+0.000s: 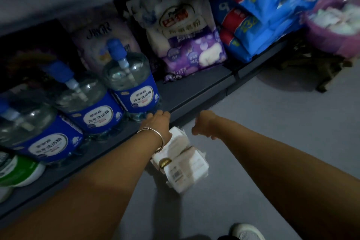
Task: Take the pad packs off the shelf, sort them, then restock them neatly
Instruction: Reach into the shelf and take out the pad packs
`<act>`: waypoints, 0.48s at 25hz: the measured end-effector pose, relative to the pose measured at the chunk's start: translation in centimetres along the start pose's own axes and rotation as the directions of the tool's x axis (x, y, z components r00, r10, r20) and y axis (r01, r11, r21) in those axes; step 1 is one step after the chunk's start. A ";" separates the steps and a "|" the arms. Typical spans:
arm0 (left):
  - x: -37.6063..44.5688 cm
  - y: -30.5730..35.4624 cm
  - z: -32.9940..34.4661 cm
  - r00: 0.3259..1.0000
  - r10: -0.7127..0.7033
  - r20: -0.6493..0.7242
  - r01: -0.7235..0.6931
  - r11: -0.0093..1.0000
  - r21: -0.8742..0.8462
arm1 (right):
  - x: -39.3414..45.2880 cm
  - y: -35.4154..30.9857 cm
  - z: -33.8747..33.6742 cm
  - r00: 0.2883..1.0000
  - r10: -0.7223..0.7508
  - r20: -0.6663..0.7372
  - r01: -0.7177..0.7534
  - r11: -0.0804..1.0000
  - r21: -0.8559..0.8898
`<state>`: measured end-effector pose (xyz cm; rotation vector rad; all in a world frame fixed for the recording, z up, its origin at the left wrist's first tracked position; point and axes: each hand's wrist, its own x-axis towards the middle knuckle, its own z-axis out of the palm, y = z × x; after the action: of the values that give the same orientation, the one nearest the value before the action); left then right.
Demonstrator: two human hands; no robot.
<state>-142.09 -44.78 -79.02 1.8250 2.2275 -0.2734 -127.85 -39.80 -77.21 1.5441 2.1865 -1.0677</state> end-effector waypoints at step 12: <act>-8.8 -3.0 -24.1 0.909 0.079 -0.408 -0.126 0.988 -0.088 | -12.4 -13.1 -17.1 0.748 -0.436 -0.500 0.260 0.886 -0.383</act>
<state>-145.18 -46.38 -53.43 2.0786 2.3297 0.2736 -131.29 -38.93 -52.63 1.4774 2.9769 -0.3165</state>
